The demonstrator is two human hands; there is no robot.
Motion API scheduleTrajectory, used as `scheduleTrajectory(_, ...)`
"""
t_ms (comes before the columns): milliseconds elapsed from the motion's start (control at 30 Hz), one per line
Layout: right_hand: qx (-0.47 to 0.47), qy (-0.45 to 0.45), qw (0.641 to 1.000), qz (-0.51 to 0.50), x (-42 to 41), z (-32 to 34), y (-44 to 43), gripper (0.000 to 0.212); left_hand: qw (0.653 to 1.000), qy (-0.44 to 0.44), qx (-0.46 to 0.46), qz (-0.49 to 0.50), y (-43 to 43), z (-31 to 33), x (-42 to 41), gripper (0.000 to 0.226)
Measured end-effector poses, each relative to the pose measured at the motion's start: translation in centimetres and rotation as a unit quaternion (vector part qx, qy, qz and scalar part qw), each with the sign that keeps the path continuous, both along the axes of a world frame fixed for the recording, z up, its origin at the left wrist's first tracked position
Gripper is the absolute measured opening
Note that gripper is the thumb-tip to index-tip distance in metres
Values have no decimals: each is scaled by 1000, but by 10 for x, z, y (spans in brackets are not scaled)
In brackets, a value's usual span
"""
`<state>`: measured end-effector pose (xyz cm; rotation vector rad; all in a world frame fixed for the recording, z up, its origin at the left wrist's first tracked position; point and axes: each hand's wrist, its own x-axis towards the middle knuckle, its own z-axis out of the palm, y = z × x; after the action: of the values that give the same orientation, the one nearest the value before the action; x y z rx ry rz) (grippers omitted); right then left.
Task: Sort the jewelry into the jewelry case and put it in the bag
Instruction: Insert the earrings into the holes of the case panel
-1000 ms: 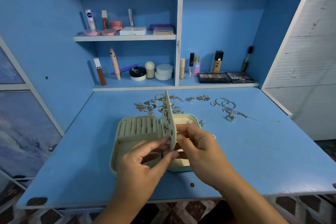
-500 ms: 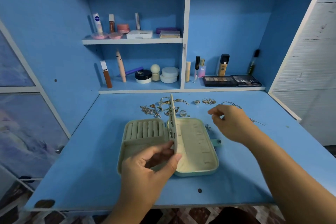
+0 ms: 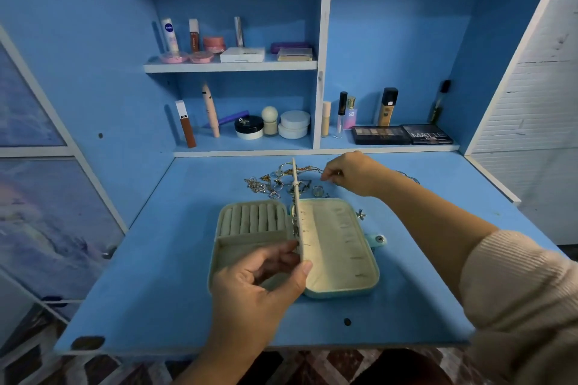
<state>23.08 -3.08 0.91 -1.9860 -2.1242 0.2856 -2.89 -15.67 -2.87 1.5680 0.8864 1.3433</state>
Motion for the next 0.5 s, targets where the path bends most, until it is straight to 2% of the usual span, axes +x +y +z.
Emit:
scheduleTrajectory(233,-4,-32,999,39,-2,-7,13,18,1000,-2,-12,-9,0,1,-1,23)
scheduleTrajectory(500,29,-80,992,89,-6,-15,19,21,1000,2,0,-12,1,1,-1,34)
